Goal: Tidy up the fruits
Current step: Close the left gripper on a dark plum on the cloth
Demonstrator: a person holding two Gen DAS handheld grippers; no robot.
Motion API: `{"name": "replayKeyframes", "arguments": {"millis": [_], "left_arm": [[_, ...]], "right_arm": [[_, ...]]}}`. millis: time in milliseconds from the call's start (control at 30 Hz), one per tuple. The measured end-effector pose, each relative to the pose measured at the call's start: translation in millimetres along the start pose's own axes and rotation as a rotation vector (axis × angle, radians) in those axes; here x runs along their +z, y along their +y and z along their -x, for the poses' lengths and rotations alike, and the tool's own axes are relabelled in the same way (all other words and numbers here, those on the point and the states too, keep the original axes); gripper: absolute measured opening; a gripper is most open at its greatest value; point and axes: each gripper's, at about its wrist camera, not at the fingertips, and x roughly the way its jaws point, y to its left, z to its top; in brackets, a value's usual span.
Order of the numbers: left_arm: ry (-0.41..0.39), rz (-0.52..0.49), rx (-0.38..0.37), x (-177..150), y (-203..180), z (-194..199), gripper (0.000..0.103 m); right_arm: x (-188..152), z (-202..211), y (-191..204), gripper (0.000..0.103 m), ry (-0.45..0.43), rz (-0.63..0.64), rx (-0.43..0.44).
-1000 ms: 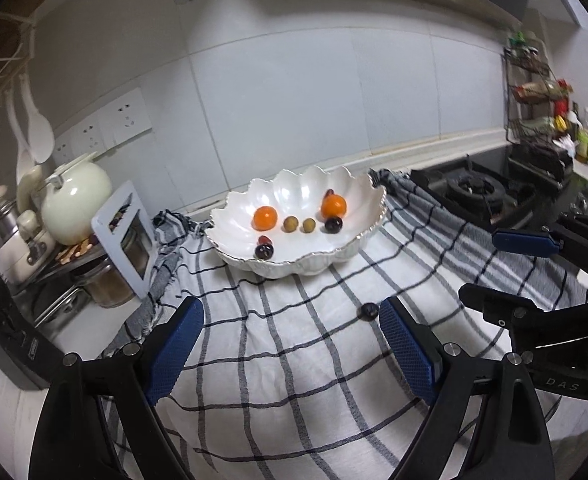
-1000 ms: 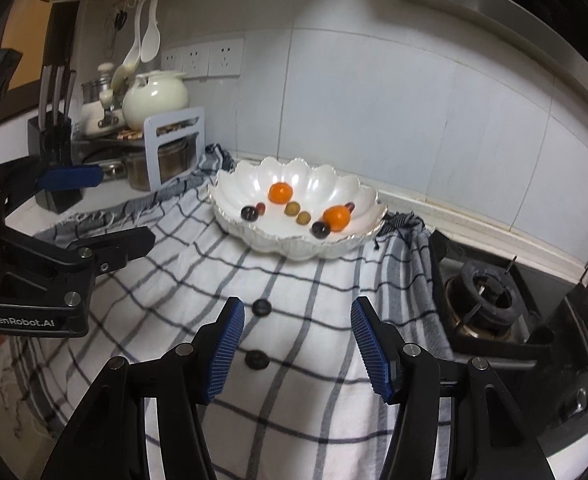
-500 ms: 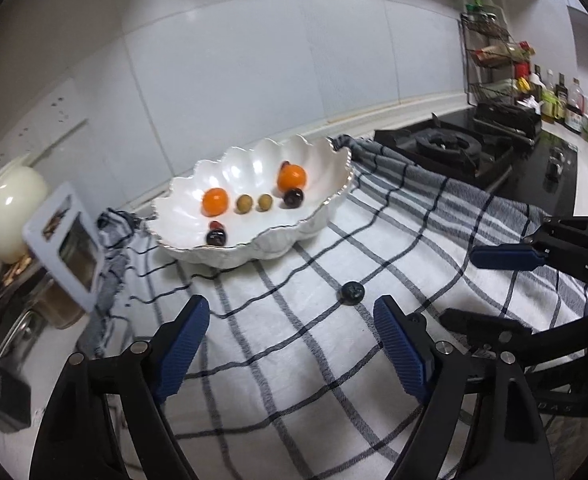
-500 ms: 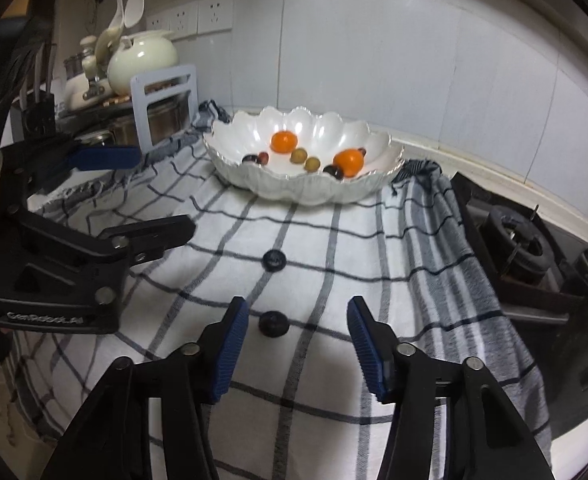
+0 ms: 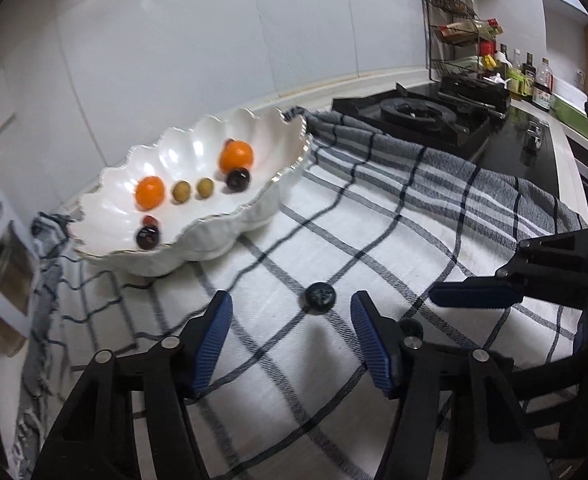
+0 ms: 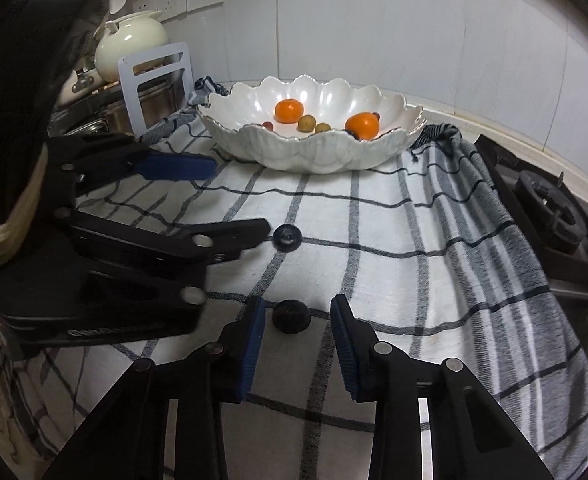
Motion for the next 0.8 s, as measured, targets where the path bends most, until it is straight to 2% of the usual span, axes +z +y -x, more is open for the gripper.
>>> {"name": "replayKeyframes", "arguments": {"millis": [167, 667, 800], "left_arm": [[0.013, -0.01, -0.025, 2.3, -5.6, -13.0, 0.056], [0.079, 0.011, -0.074, 2.6, -8.0, -39.1, 0.034], [0.09, 0.02, -0.079, 3.0, -6.8, -41.6, 0.028]], "right_arm": [[-1.3, -7.8, -2.2, 0.033, 0.014, -0.013, 0.002], [-2.2, -20.2, -3.2, 0.022, 0.034, -0.025, 0.049], [-1.5, -21.2, -6.5, 0.022, 0.033, -0.035, 0.053]]}}
